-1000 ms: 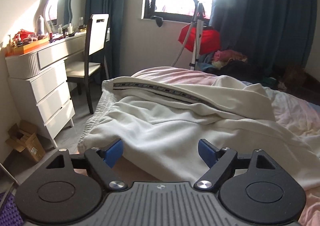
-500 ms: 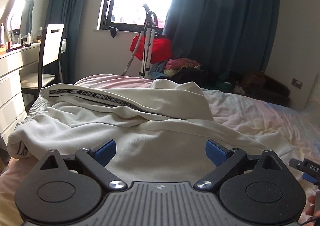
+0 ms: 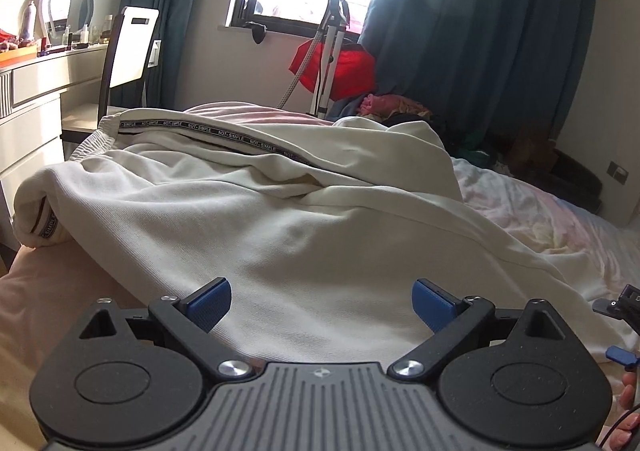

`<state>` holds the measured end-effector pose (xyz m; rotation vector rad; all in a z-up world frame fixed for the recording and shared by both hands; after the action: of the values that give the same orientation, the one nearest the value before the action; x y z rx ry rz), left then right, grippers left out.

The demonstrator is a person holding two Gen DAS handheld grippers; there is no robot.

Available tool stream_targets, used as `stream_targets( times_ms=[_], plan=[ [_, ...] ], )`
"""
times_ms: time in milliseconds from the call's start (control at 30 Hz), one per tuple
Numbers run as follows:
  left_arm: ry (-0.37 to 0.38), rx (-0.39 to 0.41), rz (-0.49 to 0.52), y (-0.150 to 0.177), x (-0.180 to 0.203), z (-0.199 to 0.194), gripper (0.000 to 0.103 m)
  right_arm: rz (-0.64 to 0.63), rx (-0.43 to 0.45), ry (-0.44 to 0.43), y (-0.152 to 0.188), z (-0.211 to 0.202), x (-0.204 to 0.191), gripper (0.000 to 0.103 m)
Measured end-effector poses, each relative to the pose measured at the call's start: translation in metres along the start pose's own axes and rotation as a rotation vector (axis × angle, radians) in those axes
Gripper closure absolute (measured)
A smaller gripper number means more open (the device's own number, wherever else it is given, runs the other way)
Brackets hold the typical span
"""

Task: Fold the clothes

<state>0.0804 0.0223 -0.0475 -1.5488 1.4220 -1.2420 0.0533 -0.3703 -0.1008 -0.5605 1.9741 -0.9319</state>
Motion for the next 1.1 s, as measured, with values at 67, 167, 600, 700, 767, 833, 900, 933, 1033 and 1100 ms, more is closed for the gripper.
stream_targets(
  times_ms=[67, 167, 600, 700, 767, 833, 900, 933, 1033, 1100],
  plan=[
    [-0.005, 0.000, 0.003, 0.002, 0.000, 0.000, 0.005, 0.050, -0.018, 0.011, 0.004, 0.007, 0.007, 0.015],
    [-0.005, -0.006, 0.007, 0.004, 0.001, 0.001, 0.005, 0.121, -0.036, 0.009, 0.009, 0.015, 0.015, 0.013],
    [-0.030, -0.017, -0.013, 0.008, -0.001, 0.002, 0.005, 0.313, -0.013, -0.033, 0.018, 0.024, 0.029, 0.013],
    [-0.038, -0.015, -0.026, 0.009, -0.002, 0.002, 0.005, 0.403, -0.003, -0.042, 0.014, 0.022, 0.039, 0.013],
    [-0.040, -0.012, -0.031, 0.009, -0.003, 0.001, 0.005, 0.490, -0.006, -0.028, 0.011, 0.025, 0.049, 0.013],
    [-0.041, -0.006, -0.031, 0.009, -0.002, -0.001, 0.005, 0.580, -0.013, -0.011, 0.008, 0.030, 0.058, 0.013],
    [-0.041, -0.003, -0.034, 0.008, -0.002, -0.002, 0.005, 0.660, -0.024, 0.007, 0.004, 0.036, 0.067, 0.013],
    [-0.041, -0.003, -0.036, 0.008, -0.003, -0.002, 0.005, 0.685, -0.028, 0.021, 0.001, 0.041, 0.071, 0.013],
    [-0.039, -0.001, -0.043, 0.008, -0.003, -0.002, 0.004, 0.744, 0.019, 0.101, -0.014, 0.049, 0.086, 0.013],
    [-0.041, -0.001, -0.043, 0.008, -0.004, -0.002, 0.004, 0.755, 0.062, 0.182, -0.027, 0.053, 0.100, 0.013]
  ],
)
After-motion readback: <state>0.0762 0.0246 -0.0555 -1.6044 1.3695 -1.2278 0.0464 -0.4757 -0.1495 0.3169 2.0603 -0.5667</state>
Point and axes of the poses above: each gripper's, at about its wrist camera, not at the fingertips, and z roughly the way its jaws point, x to its right, y to its underside, the point moved 1 cm from there along z, roughly the way its jaws point, and after that the axes turned 14 degrees about x, right-handed, at the moved point
